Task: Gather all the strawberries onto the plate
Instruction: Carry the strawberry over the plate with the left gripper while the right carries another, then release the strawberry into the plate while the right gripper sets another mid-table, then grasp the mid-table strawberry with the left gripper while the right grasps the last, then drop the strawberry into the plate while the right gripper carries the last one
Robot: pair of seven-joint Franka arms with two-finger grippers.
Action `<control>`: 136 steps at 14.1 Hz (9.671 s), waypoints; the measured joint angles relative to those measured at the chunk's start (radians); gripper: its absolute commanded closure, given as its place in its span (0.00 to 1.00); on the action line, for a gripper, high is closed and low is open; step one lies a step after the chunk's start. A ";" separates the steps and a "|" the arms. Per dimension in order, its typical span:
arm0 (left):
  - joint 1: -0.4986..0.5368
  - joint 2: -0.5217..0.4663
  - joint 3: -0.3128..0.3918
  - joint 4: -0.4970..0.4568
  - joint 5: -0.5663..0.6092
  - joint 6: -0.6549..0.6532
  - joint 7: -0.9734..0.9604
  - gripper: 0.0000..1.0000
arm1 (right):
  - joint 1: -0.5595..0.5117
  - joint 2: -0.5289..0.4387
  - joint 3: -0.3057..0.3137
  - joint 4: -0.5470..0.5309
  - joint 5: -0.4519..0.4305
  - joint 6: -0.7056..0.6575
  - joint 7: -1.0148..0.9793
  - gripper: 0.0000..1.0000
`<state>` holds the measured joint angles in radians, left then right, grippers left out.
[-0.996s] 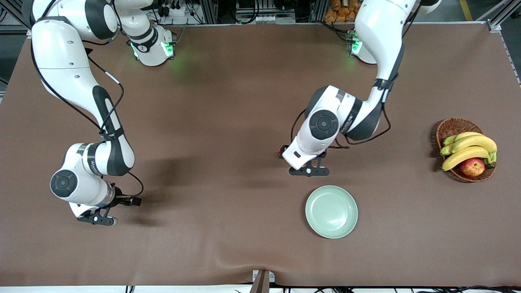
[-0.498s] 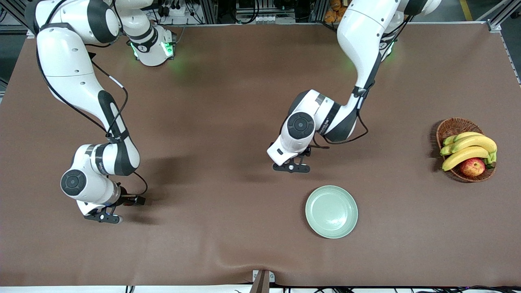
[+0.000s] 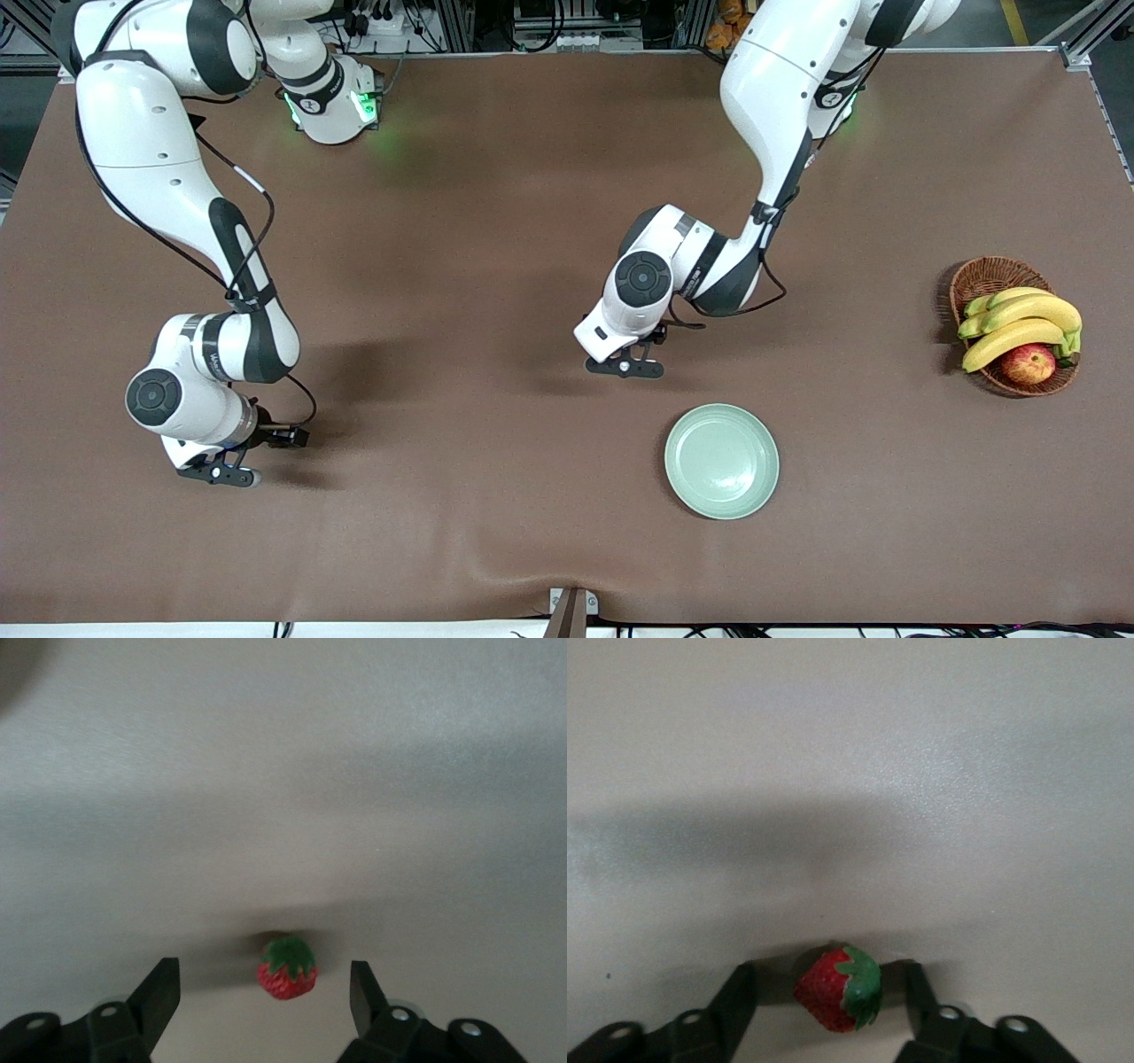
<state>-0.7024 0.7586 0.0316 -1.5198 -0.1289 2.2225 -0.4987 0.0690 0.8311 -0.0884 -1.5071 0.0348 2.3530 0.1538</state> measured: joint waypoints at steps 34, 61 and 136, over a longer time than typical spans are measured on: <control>0.249 -0.049 0.041 0.062 -0.010 -0.017 0.329 0.98 | 0.389 -0.185 0.106 0.027 0.280 0.008 0.300 0.92; 0.299 -0.042 -0.066 0.103 -0.011 0.056 0.282 0.00 | 0.472 0.061 0.014 0.303 0.235 0.158 0.401 0.00; 0.425 0.078 -0.077 0.076 0.121 0.366 0.635 0.00 | 0.729 0.031 -0.048 0.105 0.280 0.219 0.331 0.89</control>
<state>-0.2771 0.8368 -0.0449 -1.4437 -0.0075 2.5886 0.1365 0.7983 0.8619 -0.1360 -1.4025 0.3146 2.5721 0.4851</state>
